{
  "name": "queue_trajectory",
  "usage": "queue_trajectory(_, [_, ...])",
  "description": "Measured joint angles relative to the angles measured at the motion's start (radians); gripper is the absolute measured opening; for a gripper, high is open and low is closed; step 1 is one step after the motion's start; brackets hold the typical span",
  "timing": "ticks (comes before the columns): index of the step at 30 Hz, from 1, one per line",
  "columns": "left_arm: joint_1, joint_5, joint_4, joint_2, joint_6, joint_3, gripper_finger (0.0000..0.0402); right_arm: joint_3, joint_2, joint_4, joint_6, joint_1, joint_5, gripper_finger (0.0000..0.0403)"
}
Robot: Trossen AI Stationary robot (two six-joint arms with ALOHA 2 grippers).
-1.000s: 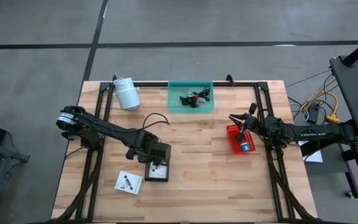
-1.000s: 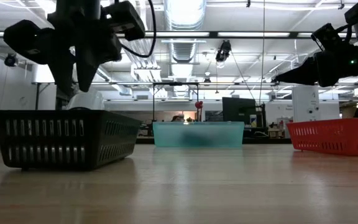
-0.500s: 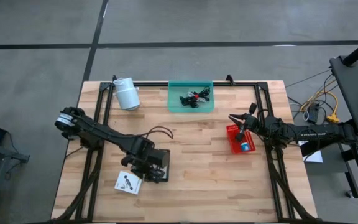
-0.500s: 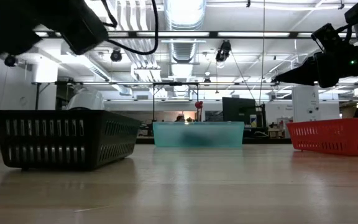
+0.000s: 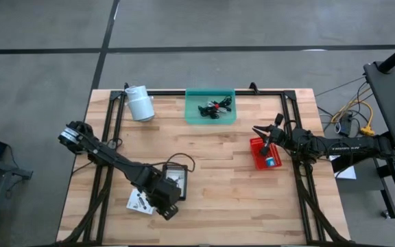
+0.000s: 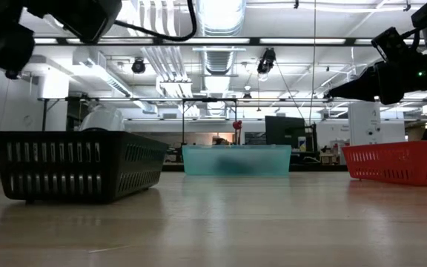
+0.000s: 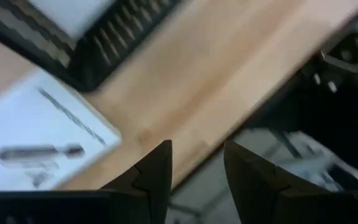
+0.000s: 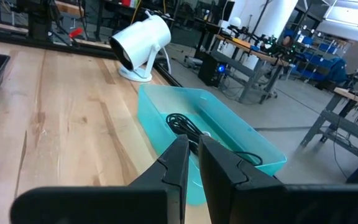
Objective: Pick and place items into bin
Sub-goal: Put the card reader box into the black bin
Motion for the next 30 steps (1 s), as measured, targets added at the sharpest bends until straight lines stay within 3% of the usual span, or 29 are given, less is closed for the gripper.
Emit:
queue_trajectory(3, [-0.003,-0.089,0.006,0.000,0.005,0.000,0.0128,0.000,0.000,0.000,0.001,0.000,0.000,0.0027])
queue_trajectory(9, [-0.016,-0.152,0.022,0.000,0.166,0.000,0.0128,0.000,-0.002,0.025,0.005,0.000,0.000,0.0027])
queue_trajectory(19, [-0.048,-0.184,0.000,0.000,0.268,0.002,0.0124,0.000,-0.001,0.111,0.008,0.000,0.000,0.0027])
queue_trajectory(30, [-0.165,-0.207,-0.053,0.000,0.262,0.009,0.0072,0.000,-0.001,0.157,0.013,0.000,0.000,0.0027])
